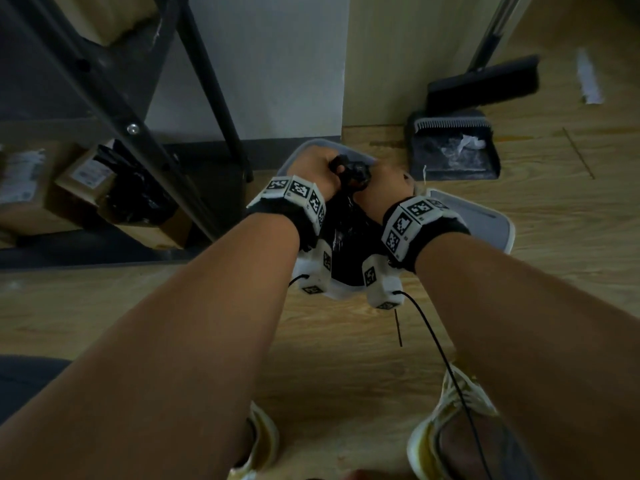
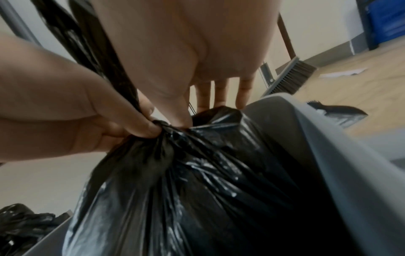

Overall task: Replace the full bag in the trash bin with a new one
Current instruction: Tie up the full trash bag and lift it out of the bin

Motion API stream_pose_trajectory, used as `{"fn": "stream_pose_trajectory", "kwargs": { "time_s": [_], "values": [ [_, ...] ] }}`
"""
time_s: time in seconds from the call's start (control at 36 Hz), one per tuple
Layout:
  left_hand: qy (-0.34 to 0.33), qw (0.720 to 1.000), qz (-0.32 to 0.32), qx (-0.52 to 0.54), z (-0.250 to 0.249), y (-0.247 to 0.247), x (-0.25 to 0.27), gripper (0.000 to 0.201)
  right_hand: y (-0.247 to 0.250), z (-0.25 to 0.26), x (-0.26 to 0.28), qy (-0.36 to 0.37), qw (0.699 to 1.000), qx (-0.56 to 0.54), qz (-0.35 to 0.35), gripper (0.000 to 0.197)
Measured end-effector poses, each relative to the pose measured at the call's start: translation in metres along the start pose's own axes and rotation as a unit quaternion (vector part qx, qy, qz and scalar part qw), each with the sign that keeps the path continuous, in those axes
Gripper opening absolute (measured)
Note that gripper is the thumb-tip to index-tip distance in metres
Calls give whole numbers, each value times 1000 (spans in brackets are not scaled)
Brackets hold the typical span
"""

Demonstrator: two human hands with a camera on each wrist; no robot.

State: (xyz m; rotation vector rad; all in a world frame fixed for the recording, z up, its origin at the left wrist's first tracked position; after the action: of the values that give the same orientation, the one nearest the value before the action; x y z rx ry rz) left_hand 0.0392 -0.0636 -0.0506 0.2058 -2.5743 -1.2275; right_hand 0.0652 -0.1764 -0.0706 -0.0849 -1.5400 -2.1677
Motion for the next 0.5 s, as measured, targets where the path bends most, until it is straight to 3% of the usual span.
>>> {"fn": "stream_pose_trajectory", "kwargs": {
  "time_s": [0.19,0.42,0.5],
  "values": [
    [7,997,-69,-29,6,4,-1,25,-11,-3,-7,-8,998,-68,0,39],
    [23,997,-72,-35,17,-9,-2,27,-15,-10,-11,-33,995,-88,18,41],
    [26,997,-68,-26,19,-8,-3,27,-15,-7,-13,-31,994,-97,27,25]
  ]
}}
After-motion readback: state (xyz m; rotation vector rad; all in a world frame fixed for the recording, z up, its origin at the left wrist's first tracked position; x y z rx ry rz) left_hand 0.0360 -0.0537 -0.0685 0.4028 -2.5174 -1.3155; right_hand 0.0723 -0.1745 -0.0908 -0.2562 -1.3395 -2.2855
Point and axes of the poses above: each hand's wrist, its own x-axis away from the middle knuckle, its own y-axis out of the back of the hand, z = x × y, the point moved 10 cm from there along -x, towards the middle knuckle, and after that the axes turned 4 degrees about z, right-handed, at the moved point
